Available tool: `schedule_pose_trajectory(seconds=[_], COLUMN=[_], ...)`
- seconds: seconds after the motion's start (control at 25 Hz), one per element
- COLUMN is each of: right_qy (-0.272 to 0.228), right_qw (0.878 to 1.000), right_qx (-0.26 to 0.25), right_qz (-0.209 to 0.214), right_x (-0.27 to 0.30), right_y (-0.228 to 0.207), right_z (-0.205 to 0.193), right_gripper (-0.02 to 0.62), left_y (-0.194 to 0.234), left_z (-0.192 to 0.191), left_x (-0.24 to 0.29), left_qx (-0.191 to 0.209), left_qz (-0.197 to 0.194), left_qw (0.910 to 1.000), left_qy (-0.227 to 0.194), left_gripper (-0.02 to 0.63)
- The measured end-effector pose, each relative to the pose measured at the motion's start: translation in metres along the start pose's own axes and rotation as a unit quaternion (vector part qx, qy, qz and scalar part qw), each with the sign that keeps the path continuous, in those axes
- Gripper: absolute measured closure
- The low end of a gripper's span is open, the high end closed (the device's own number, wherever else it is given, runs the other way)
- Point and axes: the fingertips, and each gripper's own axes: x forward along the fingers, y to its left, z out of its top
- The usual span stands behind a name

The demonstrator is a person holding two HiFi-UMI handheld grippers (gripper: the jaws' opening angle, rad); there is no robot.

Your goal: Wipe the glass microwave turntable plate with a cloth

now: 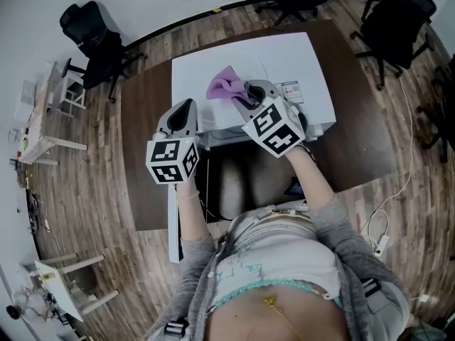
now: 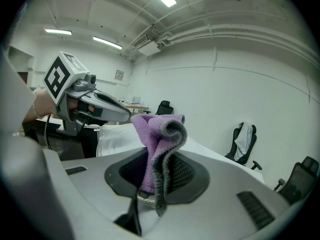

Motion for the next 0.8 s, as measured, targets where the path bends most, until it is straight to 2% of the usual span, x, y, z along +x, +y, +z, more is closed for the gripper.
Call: schedule_pose_trajectory(seconds=[0.28, 0.64, 0.8], right_qy=[-0.001, -0.002, -0.011], right_qw=[1.0, 1.0, 0.999], right_qx=[-0.003, -0.006, 0.023], right_qz=[0.004, 0.011, 0.022], right_x=[0.001, -0.004, -0.003], right_y=[0.001, 0.0, -0.001], right_z=[0.003, -0.002, 0.0], right_gripper=[0.497, 0.495, 0.497], left_y=[0.004, -0.01, -0.016], left_z=[0.005, 0.005, 0.009], left_x=[-0.002, 0.0, 0.003], left_qx=[-0.027, 0.002, 0.012], left_qz=[0.027, 0.033, 0.026], left_qw=[0.9992, 0.9993, 0.9993], left_qy=[-0.011, -0.015, -0.025], left_gripper=[0.594, 0.594, 0.594])
